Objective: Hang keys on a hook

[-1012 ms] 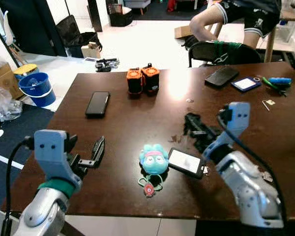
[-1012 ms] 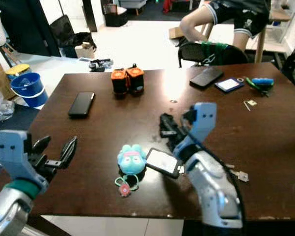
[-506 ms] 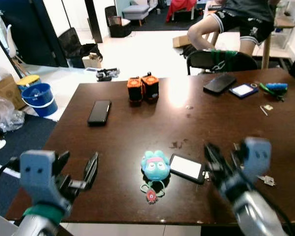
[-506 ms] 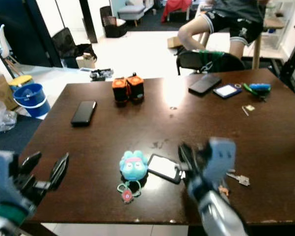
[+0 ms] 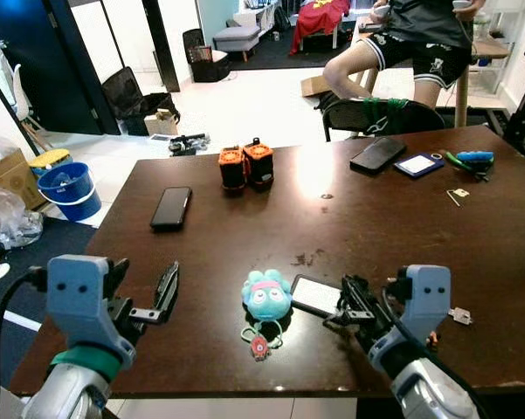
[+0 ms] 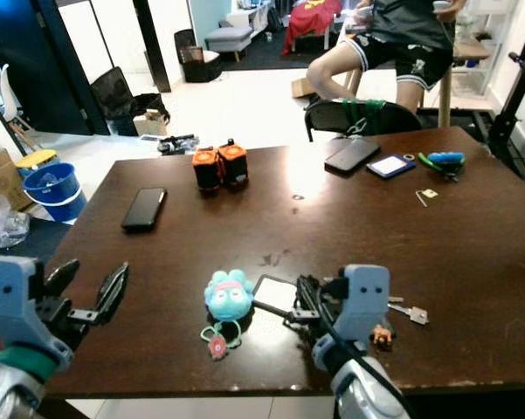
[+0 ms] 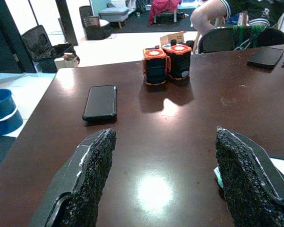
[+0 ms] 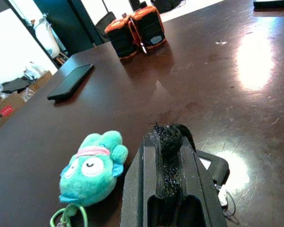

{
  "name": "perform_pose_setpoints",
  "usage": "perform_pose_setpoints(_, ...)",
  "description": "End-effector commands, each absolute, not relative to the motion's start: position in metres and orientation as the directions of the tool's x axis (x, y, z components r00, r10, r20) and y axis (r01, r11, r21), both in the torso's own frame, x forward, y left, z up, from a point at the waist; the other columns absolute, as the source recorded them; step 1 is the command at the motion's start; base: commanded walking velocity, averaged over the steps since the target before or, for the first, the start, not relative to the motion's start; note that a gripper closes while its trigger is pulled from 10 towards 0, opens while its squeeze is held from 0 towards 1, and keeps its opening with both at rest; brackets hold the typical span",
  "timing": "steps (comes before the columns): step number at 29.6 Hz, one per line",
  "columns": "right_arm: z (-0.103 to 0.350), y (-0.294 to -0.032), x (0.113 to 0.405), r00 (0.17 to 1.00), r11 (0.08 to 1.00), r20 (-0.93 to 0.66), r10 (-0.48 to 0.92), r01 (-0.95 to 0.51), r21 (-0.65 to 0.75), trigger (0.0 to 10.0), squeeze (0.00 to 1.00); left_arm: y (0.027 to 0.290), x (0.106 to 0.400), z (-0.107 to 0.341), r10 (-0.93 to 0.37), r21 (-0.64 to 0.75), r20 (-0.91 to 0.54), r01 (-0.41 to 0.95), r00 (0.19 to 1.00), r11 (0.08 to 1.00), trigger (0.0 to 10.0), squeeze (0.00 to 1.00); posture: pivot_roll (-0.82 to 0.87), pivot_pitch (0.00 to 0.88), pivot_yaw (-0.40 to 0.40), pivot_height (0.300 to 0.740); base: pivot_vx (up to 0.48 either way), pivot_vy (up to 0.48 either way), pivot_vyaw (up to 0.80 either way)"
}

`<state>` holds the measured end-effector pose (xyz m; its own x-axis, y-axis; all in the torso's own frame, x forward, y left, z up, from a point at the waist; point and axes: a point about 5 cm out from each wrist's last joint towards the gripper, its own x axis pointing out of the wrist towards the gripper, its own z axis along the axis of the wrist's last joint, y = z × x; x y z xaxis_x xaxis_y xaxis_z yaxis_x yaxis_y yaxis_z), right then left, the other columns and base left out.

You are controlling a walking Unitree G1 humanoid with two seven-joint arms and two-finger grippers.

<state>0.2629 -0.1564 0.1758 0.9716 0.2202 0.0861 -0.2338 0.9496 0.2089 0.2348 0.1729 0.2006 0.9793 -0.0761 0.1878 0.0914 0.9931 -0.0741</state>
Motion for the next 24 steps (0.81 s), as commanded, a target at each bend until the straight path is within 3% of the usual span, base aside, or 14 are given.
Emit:
perform_pose_setpoints(1,0.174,-0.152,0.264,0.970,0.947,0.079,0.229,-0.241,0.212,10.0,0.00,0.177,0.236,0.194,-0.058,-0.055,0.152,0.068,0.987,0.996,10.0,0.00,-0.19,0.077,0.201,0.740,0.000,0.000,0.00)
perform_pose_setpoints(4,0.176,-0.150,0.268,0.968,0.945,0.083,0.238,-0.251,0.210,10.0,0.00,0.176,0.238,0.195,-0.052,-0.055,0.153,0.061,0.987,0.997,10.0,0.00,-0.19,0.084,0.178,0.740,0.000,0.000,0.00)
perform_pose_setpoints(6,0.180,-0.150,0.277,0.957,0.938,0.081,0.280,-0.290,0.187,10.0,0.00,0.173,0.240,0.196,-0.018,-0.072,0.166,0.031,0.986,0.997,10.0,0.00,-0.17,0.088,0.092,0.740,0.000,0.000,0.00)
perform_pose_setpoints(14,0.183,-0.150,0.291,0.935,0.921,0.051,0.350,-0.354,0.162,10.0,0.00,0.169,0.234,0.196,0.034,-0.071,0.179,-0.022,0.983,0.997,10.0,0.00,-0.15,0.097,0.006,0.740,0.000,0.000,0.00)
perform_pose_setpoints(24,0.184,-0.152,0.292,0.935,0.921,0.042,0.352,-0.354,0.159,10.0,0.00,0.171,0.233,0.195,0.052,-0.099,0.189,-0.034,0.981,0.995,10.0,0.00,-0.18,0.106,0.021,0.740,0.000,0.000,0.00)
